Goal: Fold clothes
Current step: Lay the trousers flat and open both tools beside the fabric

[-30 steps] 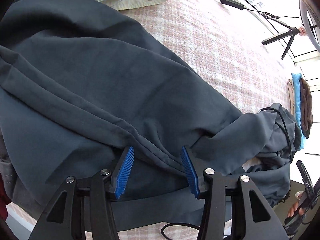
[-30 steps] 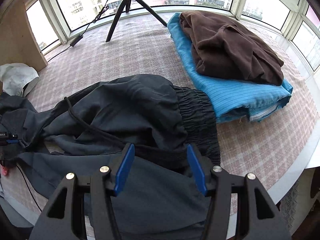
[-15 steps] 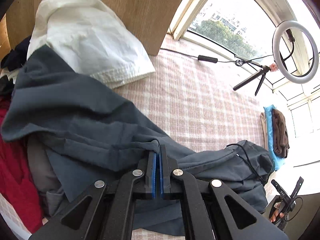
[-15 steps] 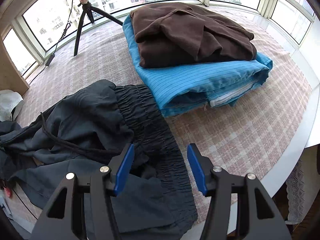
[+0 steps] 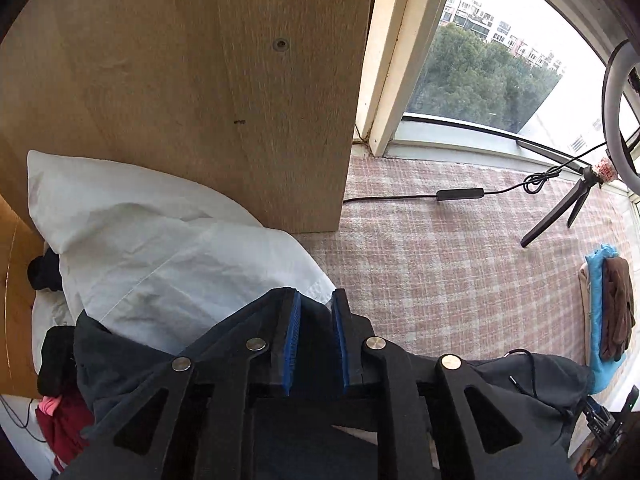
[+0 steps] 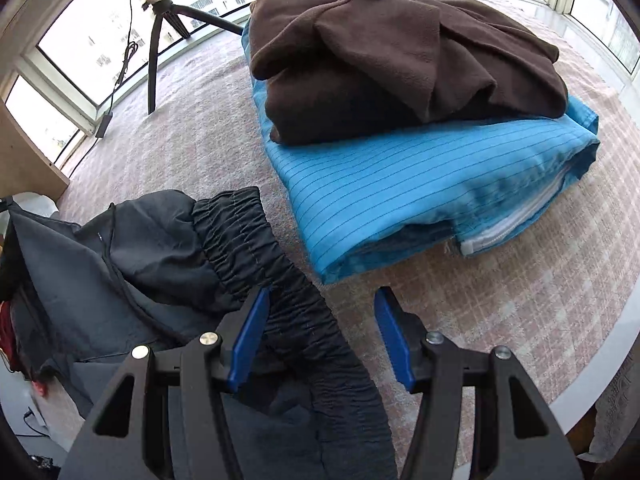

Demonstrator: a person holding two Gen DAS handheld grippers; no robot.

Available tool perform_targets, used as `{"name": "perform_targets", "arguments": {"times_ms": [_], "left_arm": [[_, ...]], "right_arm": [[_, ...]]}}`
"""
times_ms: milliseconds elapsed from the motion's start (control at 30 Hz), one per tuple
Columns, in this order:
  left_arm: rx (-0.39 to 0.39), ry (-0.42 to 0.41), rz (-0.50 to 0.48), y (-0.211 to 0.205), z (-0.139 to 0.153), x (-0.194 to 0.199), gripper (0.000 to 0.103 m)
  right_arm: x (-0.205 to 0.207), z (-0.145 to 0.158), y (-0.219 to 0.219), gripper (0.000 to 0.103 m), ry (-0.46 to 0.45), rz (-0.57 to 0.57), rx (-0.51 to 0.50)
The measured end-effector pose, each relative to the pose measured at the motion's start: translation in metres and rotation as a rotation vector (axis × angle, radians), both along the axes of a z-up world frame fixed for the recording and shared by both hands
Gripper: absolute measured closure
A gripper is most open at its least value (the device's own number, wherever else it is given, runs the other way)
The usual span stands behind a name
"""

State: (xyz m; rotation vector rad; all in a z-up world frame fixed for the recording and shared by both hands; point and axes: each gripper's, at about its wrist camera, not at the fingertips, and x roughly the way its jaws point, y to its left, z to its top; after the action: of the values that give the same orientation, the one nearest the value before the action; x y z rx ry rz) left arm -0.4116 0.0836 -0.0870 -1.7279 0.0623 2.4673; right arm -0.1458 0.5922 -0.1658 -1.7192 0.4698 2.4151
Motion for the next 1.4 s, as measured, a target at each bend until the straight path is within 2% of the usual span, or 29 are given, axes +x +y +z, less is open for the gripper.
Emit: {"name": "perform_targets", "arguments": {"times_ms": [100, 167, 267, 300, 467, 600, 667, 733, 767, 800, 833, 867, 933, 1067, 1167, 1233, 1333, 1367, 1400], "left_arm": [[-0.032, 0.001, -0.033, -0.009, -0.001, 0.021, 0.079], [0.001, -0.032, -0.103, -0.012, -0.004, 0.054, 0.077], [0.05, -0.082, -0.208, -0.016, -0.009, 0.102, 0.065], [0.066, -0.1, -0.245, -0.016, -0.011, 0.119, 0.064], [0.074, -0.261, -0.5, 0.024, -0.067, 0.217, 0.063], [0.064, -0.371, -0.573, 0.038, -0.106, 0.263, 0.063], [0.051, -0.381, -0.585, 0.04, -0.114, 0.274, 0.063], [0.051, -0.359, -0.585, 0.04, -0.109, 0.277, 0.066], [0.051, -0.348, -0.586, 0.04, -0.106, 0.279, 0.076], [0.051, -0.338, -0.586, 0.039, -0.103, 0.281, 0.097], [0.05, -0.327, -0.586, 0.039, -0.1, 0.282, 0.102], [0.05, -0.316, -0.586, 0.039, -0.097, 0.284, 0.103], [0.051, -0.293, -0.585, 0.038, -0.09, 0.287, 0.103], [0.086, -0.164, -0.51, -0.001, -0.029, 0.282, 0.103], [0.093, -0.127, -0.469, -0.033, -0.005, 0.262, 0.103], [0.117, -0.158, -0.493, -0.037, -0.006, 0.255, 0.103], [0.071, -0.196, -0.565, -0.025, -0.022, 0.274, 0.084], [0.054, -0.207, -0.595, -0.018, -0.03, 0.28, 0.073], [0.042, -0.215, -0.624, -0.012, -0.039, 0.286, 0.07]], "right_arm": [[0.006, -0.007, -0.002, 0.049, -0.029, 0.007, 0.002], [0.019, -0.004, 0.002, 0.049, -0.029, -0.007, -0.009], [0.048, 0.011, 0.007, 0.049, -0.014, -0.028, 0.003], [0.059, 0.016, 0.008, 0.049, -0.009, -0.037, 0.011], [0.113, 0.024, 0.008, 0.049, 0.014, -0.068, 0.013], [0.141, 0.008, 0.003, 0.049, 0.007, -0.085, -0.057], [0.15, -0.002, -0.002, 0.049, 0.003, -0.088, -0.095], [0.155, -0.011, -0.006, 0.049, 0.006, -0.09, -0.124], [0.156, -0.016, -0.007, 0.049, 0.006, -0.091, -0.137], [0.156, -0.02, -0.008, 0.049, 0.006, -0.091, -0.152], [0.156, -0.023, -0.009, 0.049, 0.008, -0.089, -0.166], [0.156, -0.025, -0.01, 0.049, 0.011, -0.092, -0.173], [0.162, -0.022, -0.008, 0.049, 0.034, -0.109, -0.174], [0.179, -0.012, -0.002, 0.049, 0.087, -0.137, -0.167], [0.181, -0.015, 0.001, 0.049, 0.088, -0.143, -0.156], [0.173, -0.017, 0.002, 0.049, 0.083, -0.127, -0.147], [0.157, -0.022, -0.006, 0.044, 0.055, -0.087, -0.13], [0.152, -0.024, -0.01, 0.044, 0.045, -0.071, -0.123], [0.148, -0.026, -0.015, 0.044, 0.038, -0.052, -0.12]]}}
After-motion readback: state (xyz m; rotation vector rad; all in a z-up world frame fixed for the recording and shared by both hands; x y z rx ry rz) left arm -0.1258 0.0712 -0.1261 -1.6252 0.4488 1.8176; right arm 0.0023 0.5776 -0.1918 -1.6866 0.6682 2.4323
